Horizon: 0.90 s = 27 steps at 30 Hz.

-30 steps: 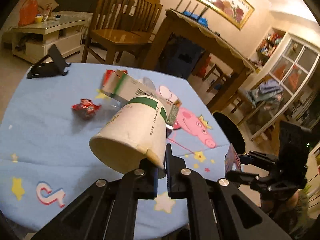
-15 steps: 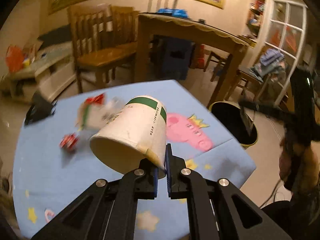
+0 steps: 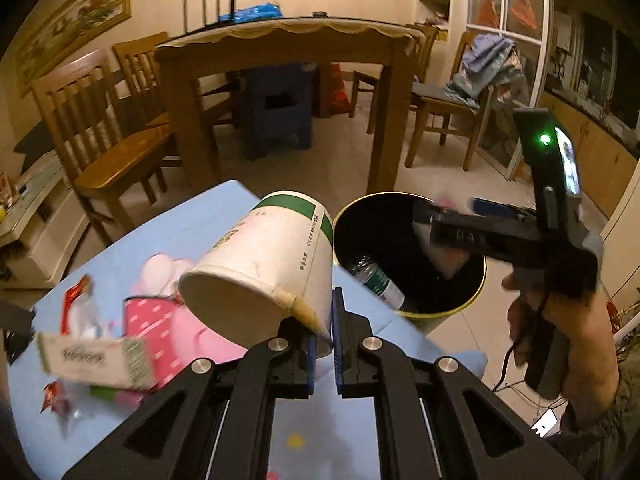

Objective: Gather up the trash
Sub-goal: 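Carry the paper cup and pink box to the bin and release both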

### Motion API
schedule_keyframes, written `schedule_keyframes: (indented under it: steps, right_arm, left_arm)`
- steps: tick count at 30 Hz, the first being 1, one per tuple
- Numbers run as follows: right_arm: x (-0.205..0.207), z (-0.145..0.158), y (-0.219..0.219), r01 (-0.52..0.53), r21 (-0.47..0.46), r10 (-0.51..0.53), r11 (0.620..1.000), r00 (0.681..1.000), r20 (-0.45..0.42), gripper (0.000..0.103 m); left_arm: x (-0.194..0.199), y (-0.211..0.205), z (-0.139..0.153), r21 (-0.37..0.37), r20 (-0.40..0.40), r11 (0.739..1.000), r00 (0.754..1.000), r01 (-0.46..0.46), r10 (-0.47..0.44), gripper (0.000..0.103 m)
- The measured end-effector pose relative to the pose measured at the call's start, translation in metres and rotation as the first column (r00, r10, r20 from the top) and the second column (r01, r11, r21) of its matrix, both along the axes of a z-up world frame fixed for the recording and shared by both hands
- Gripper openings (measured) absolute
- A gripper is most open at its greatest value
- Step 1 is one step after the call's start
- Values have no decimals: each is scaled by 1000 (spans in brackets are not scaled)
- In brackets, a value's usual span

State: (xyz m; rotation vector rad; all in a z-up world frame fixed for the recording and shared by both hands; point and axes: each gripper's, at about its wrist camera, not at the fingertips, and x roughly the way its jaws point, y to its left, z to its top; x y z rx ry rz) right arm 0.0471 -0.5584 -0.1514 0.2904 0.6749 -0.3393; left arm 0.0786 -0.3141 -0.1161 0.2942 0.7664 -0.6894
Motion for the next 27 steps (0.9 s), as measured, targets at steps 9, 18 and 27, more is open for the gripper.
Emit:
schedule_keyframes:
  steps: [9,18,27]
  right_arm:
    - [-59,13,-59,161,117,-179,980,970,164,97]
    - [-105,32,-100,227,259,-298,939,913,280,97]
    - [-116,36,-111,247,261,-322,933,897,302,97]
  left_arm:
    - [16,-67,-26,40,-43,997,997,62,-60,6]
    - [30,-159,-52,51,-148,970,963,236,-227,5]
    - [14,-145,-47,122,-39,972,979,202,-199,79]
